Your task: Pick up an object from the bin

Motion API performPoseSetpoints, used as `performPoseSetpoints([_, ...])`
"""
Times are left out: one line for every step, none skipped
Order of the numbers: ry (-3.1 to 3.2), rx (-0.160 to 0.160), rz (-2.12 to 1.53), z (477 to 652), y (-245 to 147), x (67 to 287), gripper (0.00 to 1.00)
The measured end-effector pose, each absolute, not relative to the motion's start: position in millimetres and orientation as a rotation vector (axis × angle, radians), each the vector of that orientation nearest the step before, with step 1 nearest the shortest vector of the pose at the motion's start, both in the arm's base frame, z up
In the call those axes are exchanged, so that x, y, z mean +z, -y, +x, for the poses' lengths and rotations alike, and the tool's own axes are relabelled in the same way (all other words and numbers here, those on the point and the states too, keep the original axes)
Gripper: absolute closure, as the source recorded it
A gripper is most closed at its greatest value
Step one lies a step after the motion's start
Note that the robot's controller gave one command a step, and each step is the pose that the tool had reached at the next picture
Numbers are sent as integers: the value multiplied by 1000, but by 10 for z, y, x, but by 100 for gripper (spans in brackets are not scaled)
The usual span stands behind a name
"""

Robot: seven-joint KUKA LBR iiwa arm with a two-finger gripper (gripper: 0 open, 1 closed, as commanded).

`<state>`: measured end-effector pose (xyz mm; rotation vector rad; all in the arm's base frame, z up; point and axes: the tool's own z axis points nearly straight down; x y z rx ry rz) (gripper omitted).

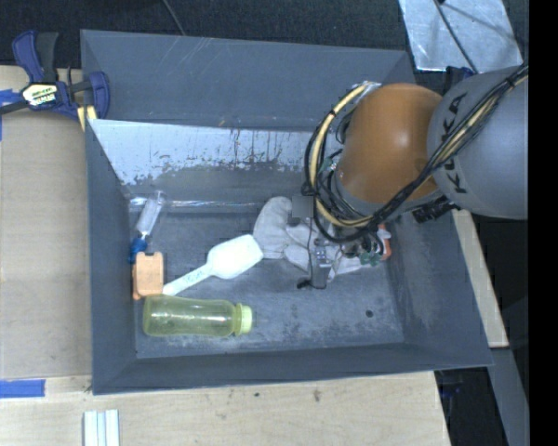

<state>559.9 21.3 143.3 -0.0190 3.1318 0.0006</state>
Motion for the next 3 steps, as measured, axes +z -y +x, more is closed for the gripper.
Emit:
performPoseSetpoints([-3137,1,139,5680,-226,995,0])
performPoseSetpoints([-3130,2,-3,5952,-154,738,100])
performPoseSetpoints([-3130,2,-2,5952,-153,738,100])
